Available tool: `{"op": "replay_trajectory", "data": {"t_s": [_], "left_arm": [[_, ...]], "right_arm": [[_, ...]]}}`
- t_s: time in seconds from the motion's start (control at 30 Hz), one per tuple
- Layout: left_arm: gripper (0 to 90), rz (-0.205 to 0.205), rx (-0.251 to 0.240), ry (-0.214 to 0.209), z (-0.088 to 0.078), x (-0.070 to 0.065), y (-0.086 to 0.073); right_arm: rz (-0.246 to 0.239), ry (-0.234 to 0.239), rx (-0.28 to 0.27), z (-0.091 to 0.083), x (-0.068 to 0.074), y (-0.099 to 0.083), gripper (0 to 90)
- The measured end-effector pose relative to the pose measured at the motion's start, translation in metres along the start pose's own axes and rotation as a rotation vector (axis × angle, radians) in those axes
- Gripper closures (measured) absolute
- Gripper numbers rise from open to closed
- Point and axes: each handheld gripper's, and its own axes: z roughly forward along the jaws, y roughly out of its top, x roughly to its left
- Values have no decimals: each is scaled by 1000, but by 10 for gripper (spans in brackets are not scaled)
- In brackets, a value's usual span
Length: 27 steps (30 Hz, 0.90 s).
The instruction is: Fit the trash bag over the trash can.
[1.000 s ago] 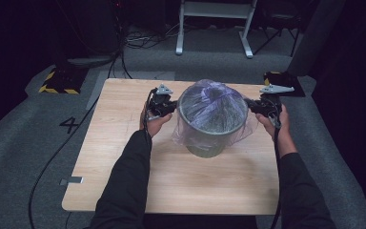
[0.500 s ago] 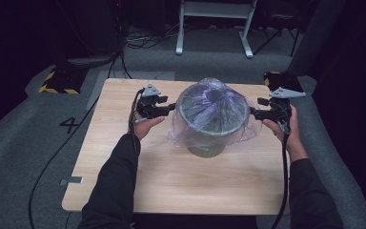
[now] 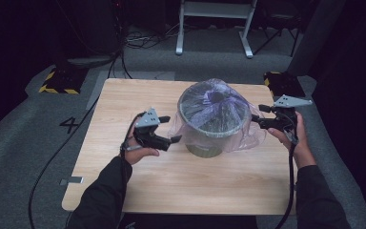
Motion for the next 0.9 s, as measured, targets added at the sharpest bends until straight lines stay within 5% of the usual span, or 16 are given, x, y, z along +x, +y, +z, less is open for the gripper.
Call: {"op": "replay_trajectory", "data": {"t_s": [0.1,0.23,0.33,0.43,0.67,0.9], "left_arm": [[180,28,25,3,10,-14,-2],[588,116,83,16,21,-20,-3],[878,146,84,-2,24,-18,-7],[895,161,128,-20,29,-15,-14],[896,124,199,-27,36,-2,-35],[891,39,201,-19,36,13,-54]], "right_arm": [[-48,13,-4,0,8,-1,638],[-76,19,-9,1,16,-2,762],[-76,20,-7,3,18,-5,813],[-68,15,17,7,18,-11,834],[-35,28,82,18,14,-26,855],[-8,17,103,30,10,-30,810]]}}
